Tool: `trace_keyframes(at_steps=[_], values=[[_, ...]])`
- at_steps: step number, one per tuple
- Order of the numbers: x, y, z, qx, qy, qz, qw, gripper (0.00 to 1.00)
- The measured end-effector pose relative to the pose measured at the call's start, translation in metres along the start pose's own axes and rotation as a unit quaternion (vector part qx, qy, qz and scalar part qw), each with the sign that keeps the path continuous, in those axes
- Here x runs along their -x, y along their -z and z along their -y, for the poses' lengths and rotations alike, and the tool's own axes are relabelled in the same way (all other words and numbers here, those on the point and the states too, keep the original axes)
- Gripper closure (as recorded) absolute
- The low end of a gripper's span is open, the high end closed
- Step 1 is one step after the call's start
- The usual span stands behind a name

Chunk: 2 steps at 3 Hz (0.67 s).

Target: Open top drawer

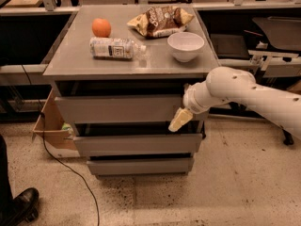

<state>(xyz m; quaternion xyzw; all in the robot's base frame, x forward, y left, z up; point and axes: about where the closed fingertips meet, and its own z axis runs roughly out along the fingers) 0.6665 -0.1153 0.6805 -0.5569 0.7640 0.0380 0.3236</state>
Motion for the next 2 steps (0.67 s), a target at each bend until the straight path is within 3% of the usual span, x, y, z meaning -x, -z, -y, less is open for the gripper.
trace_keyframes(at_steps=[2], values=[[-0.0061,-0.0156,-0.0064,0.015,-0.004,-0.007,0.9999,0.42]])
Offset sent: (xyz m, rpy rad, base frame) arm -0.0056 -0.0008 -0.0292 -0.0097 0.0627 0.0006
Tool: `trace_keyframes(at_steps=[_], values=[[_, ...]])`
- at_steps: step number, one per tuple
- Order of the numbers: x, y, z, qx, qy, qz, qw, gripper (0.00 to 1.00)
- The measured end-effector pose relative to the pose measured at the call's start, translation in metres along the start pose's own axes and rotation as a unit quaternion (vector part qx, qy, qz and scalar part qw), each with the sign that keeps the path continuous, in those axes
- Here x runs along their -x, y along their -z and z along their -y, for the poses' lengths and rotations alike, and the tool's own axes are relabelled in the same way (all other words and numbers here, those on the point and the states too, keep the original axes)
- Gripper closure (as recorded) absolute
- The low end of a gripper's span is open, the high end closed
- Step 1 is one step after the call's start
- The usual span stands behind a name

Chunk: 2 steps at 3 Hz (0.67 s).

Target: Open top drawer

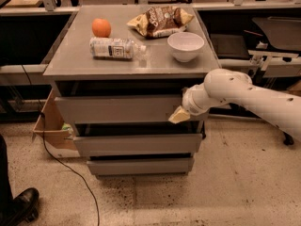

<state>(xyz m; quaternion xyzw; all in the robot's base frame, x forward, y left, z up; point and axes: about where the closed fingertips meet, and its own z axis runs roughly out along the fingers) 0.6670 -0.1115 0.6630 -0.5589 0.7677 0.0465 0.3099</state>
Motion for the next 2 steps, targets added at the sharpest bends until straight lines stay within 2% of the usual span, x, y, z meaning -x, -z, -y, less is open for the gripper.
trace_keyframes(at_steps=[2], values=[[0.0040,0.0140,-0.0027,0.005,0.000,-0.002,1.0000,0.89]])
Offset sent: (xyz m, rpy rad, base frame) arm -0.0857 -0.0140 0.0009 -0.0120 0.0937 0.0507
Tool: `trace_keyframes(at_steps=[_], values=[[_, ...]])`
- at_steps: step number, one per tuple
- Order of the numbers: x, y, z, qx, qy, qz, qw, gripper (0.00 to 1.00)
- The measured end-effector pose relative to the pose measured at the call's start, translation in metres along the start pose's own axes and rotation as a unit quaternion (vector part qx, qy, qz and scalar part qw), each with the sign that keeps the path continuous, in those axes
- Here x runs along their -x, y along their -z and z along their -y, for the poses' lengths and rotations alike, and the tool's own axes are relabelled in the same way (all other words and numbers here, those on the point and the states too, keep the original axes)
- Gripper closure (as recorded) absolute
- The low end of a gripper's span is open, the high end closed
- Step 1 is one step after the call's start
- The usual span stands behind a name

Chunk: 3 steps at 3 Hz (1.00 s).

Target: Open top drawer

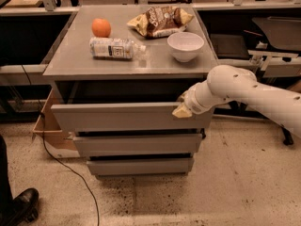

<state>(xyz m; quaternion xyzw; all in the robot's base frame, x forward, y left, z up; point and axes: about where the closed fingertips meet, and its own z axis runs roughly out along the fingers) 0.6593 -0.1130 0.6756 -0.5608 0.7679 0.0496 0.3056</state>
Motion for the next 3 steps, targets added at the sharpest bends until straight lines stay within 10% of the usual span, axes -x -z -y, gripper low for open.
trace_keyframes(at_steps=[3], values=[[0.004,0.017,-0.012,0.011,0.004,-0.001,0.9999,0.98]])
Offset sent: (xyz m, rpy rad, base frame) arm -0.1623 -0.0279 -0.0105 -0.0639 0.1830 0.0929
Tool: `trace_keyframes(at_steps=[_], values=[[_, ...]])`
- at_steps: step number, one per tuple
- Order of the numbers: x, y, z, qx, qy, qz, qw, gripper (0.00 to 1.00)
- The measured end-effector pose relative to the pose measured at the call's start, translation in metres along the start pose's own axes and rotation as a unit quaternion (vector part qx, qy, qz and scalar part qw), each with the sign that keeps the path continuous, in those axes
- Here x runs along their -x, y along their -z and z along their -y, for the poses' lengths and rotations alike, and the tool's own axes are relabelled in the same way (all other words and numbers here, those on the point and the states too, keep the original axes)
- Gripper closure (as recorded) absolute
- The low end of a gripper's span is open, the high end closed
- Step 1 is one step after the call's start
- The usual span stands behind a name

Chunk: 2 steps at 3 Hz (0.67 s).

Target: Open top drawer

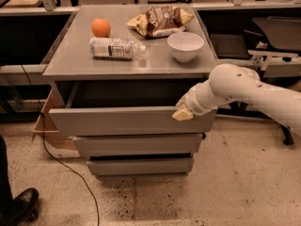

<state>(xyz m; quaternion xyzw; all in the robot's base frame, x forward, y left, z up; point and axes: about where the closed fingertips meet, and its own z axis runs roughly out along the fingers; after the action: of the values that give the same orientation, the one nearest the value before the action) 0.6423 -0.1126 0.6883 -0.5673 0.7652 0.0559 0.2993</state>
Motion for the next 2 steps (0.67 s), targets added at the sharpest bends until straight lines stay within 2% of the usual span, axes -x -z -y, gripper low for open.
trace_keyframes(at_steps=[1,2], values=[[-0.0070,0.0085,-0.0191,0.011,0.001,-0.006,0.9999,0.75],[-0.0071,0.0101,-0.0199,0.011,0.001,-0.006,0.9999,0.52]])
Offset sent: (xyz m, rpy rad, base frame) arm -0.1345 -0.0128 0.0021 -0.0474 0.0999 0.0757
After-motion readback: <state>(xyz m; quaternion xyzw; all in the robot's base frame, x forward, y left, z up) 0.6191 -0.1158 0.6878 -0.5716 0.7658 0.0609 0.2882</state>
